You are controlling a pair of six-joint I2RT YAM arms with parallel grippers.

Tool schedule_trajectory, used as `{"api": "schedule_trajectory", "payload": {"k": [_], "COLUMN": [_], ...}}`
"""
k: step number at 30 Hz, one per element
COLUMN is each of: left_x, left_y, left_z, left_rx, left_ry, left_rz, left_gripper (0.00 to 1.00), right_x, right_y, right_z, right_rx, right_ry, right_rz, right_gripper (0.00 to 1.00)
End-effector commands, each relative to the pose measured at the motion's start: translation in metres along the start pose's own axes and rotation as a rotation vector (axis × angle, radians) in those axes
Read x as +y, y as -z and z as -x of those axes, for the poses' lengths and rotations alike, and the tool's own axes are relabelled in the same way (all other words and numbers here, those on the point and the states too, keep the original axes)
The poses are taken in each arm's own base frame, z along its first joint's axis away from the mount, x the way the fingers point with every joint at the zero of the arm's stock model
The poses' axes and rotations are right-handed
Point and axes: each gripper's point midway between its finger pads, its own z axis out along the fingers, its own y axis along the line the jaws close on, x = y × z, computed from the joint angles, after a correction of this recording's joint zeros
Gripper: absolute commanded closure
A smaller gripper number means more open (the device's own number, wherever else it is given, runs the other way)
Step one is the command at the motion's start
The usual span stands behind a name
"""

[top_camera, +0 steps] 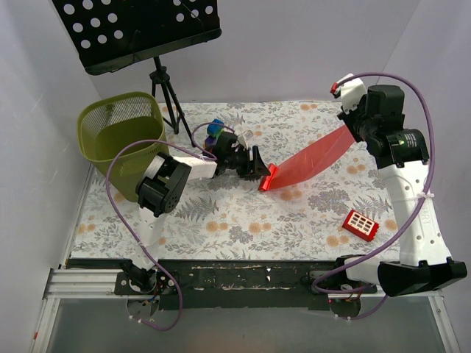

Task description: Put the trash bags into the trash bin

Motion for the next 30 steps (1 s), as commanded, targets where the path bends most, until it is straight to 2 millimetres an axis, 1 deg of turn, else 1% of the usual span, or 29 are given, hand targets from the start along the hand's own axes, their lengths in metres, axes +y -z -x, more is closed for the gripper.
{"api": "schedule_trajectory", "payload": {"k": [1,4,6,13,16,19,23,25,28,30], "left_x": [0.030,0.032,0.032,0.035,0.036,0.035,0.034,0.036,0.040,0.046], "left_y": [-0.005,-0.005,-0.006,-0.011,-0.014,-0.018,-0.024,-0.028,-0.033,-0.037], "left_z": [-0.015,-0.018,-0.020,-0.021,-0.025,-0.028,-0.031,-0.033,-0.035,-0.039], "left_rx": [0.023,0.028,0.031,0.034,0.042,0.049,0.057,0.063,0.065,0.070], "left_ry": [0.050,0.063,0.073,0.080,0.087,0.088,0.084,0.084,0.070,0.062], "left_rz": [0.101,0.100,0.095,0.095,0.098,0.102,0.102,0.108,0.132,0.170], "left_gripper": [0.41,0.41,0.40,0.40,0.40,0.40,0.41,0.41,0.43,0.46], "right_x": [-0.047,-0.049,-0.051,-0.056,-0.054,-0.054,-0.065,-0.071,-0.066,-0.064], "right_y": [0.019,0.026,0.027,0.027,0.025,0.023,0.034,0.041,0.039,0.036], "right_z": [0.007,0.025,0.030,0.027,0.014,-0.012,-0.041,-0.048,-0.054,-0.055], "right_rx": [-0.041,-0.094,-0.099,-0.088,-0.042,0.043,0.135,0.148,0.157,0.161], "right_ry": [0.000,0.000,0.002,0.036,0.037,0.050,0.055,0.046,0.041,0.033], "right_rz": [-0.233,-0.206,-0.204,-0.230,-0.239,-0.280,-0.345,-0.370,-0.349,-0.338], "right_gripper": [0.99,0.99,0.99,0.99,0.99,0.99,0.99,0.99,0.99,0.99]}}
